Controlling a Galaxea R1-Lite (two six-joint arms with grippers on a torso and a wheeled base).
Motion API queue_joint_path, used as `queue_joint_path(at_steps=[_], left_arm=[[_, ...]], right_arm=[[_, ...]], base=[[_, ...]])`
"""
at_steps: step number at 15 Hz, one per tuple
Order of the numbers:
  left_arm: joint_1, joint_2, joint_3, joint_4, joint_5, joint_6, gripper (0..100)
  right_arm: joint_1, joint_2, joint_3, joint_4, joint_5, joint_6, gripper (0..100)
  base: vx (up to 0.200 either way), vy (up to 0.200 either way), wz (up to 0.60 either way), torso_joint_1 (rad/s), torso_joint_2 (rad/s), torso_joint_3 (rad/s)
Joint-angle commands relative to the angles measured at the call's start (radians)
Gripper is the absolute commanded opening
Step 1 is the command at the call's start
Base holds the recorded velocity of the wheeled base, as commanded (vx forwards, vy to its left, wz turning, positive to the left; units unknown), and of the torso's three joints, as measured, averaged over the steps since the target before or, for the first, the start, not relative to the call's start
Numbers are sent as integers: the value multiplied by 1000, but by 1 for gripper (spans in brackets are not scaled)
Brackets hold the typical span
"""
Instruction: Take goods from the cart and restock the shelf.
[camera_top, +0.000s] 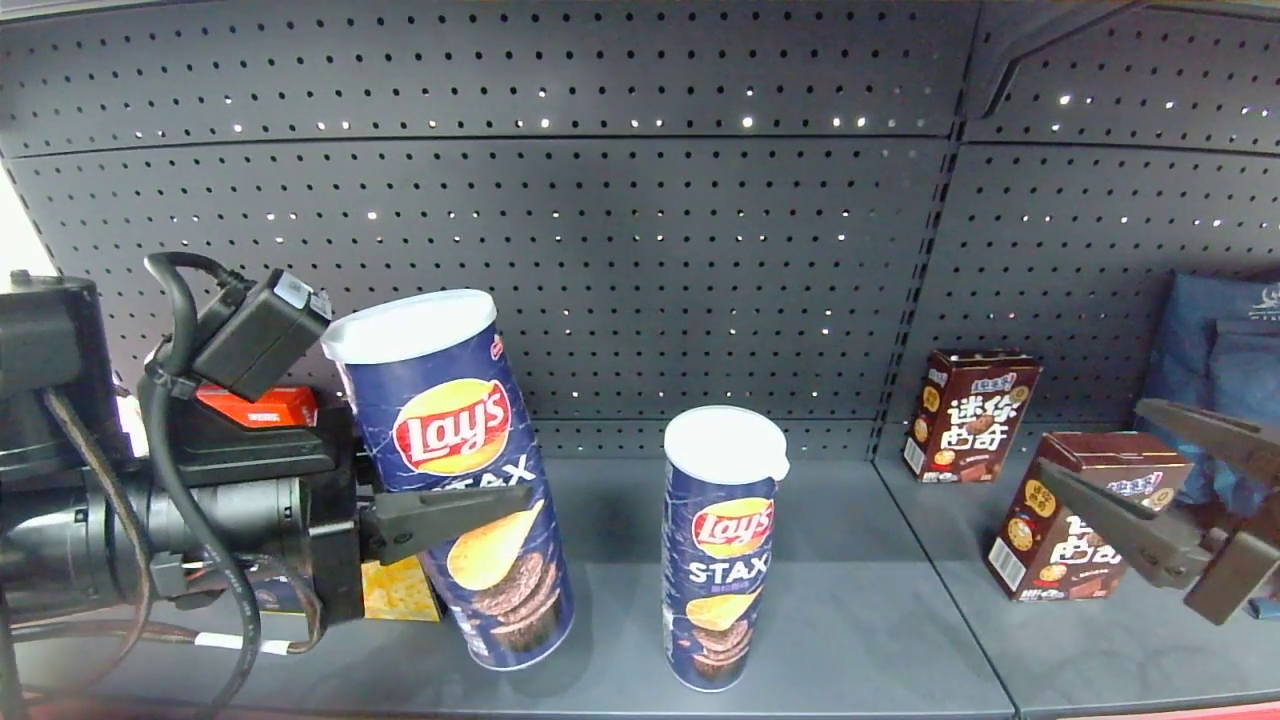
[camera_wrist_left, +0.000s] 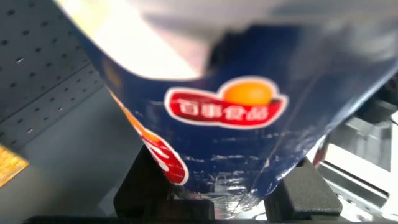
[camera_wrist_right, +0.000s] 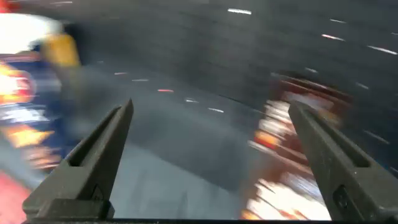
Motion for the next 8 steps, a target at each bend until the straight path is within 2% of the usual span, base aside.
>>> queue_joint_path(at_steps=[1, 3, 5, 6, 7, 8], left_arm=[[1, 36, -6, -8, 43, 2, 0], [1, 54, -9, -62, 46, 1, 0], [3, 67, -15, -71, 46, 1, 0], [3, 79, -18, -71, 49, 1, 0], [4, 82, -20, -73, 48, 1, 0], [4, 91, -27, -73, 48, 1, 0]], right_arm=[[-186, -178, 102, 9, -12, 24, 100], [-261, -303, 191, 24, -17, 54, 100], [-273, -408, 233, 113, -45, 53, 100], [-273, -534, 236, 245, -101, 51, 100], [-275, -576, 236, 287, -120, 51, 100], [-276, -724, 236, 449, -150, 51, 100]], base=[[0, 0, 0, 0, 0, 0], [0, 0, 0, 0, 0, 0], [0, 0, 0, 0, 0, 0], [0, 0, 0, 0, 0, 0], [0, 0, 0, 0, 0, 0], [0, 0, 0, 0, 0, 0]])
